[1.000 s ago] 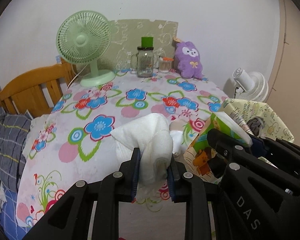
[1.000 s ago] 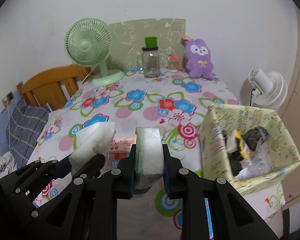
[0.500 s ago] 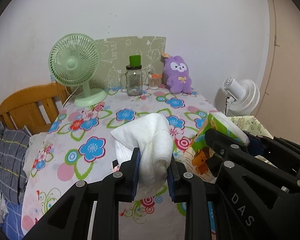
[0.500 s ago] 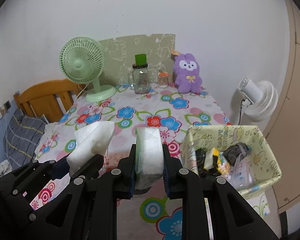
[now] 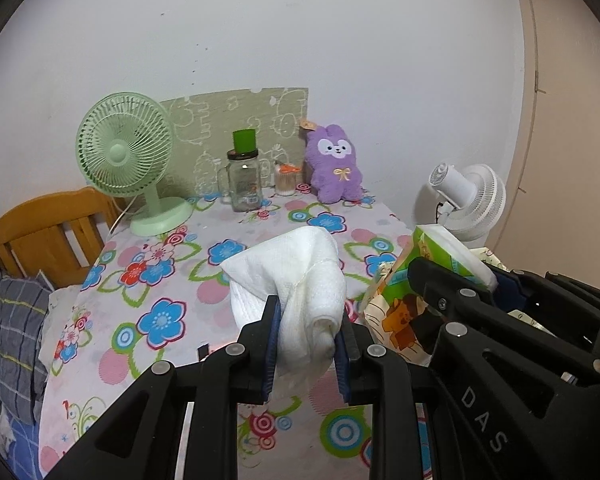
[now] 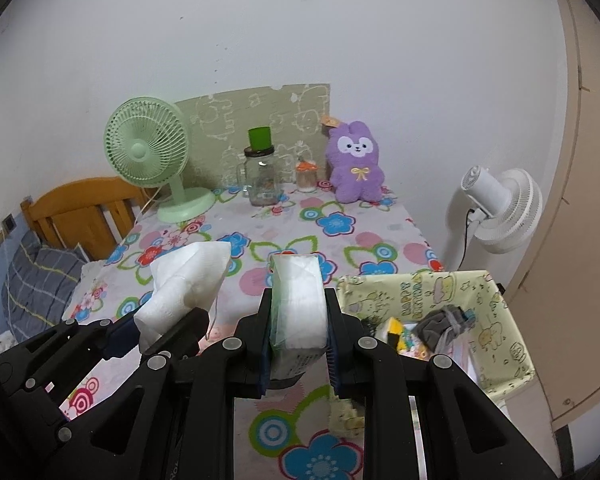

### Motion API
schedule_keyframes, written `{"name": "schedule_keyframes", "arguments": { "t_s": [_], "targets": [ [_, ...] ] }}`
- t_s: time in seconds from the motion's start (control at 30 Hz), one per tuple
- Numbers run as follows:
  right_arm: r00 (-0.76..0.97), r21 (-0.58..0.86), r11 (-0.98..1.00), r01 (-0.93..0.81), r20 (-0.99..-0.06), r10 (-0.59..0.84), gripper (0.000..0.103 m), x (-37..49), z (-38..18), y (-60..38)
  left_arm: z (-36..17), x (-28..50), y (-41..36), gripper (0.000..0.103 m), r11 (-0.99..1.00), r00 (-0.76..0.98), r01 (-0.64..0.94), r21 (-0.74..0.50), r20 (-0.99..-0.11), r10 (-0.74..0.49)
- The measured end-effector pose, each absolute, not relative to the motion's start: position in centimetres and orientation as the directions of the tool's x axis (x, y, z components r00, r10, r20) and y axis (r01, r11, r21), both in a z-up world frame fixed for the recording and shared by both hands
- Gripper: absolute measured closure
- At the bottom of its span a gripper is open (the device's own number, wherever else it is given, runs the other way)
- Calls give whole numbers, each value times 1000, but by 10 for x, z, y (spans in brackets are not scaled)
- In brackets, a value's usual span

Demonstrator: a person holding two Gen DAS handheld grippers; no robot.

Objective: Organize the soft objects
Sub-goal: 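Carry the towel and green tissue box over the yellow-green box with both tools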

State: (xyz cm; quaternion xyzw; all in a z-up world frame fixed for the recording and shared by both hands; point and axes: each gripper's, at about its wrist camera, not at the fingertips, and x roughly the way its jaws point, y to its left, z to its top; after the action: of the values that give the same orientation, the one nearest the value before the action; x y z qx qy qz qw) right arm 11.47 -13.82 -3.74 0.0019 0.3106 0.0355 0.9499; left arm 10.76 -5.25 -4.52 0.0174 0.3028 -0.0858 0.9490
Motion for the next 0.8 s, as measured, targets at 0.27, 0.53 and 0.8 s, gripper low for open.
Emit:
{"name": "schedule_keyframes", "arguments": {
  "t_s": [0.27, 0.53, 0.8],
  "targets": [
    [813, 20, 999, -32, -581, 38, 78, 119, -35, -162, -44, 114, -75, 80, 979, 801, 203, -24, -571, -180],
    [814, 18, 1000, 8, -581, 4, 78, 124, -35, -187, -44, 122, -102, 79, 971, 796, 240, -18, -568, -207],
    [812, 13, 998, 61, -582, -42, 78, 129, -36, -218, -47, 130, -134, 79, 956, 783, 294, -7, -572, -245]
  ]
}}
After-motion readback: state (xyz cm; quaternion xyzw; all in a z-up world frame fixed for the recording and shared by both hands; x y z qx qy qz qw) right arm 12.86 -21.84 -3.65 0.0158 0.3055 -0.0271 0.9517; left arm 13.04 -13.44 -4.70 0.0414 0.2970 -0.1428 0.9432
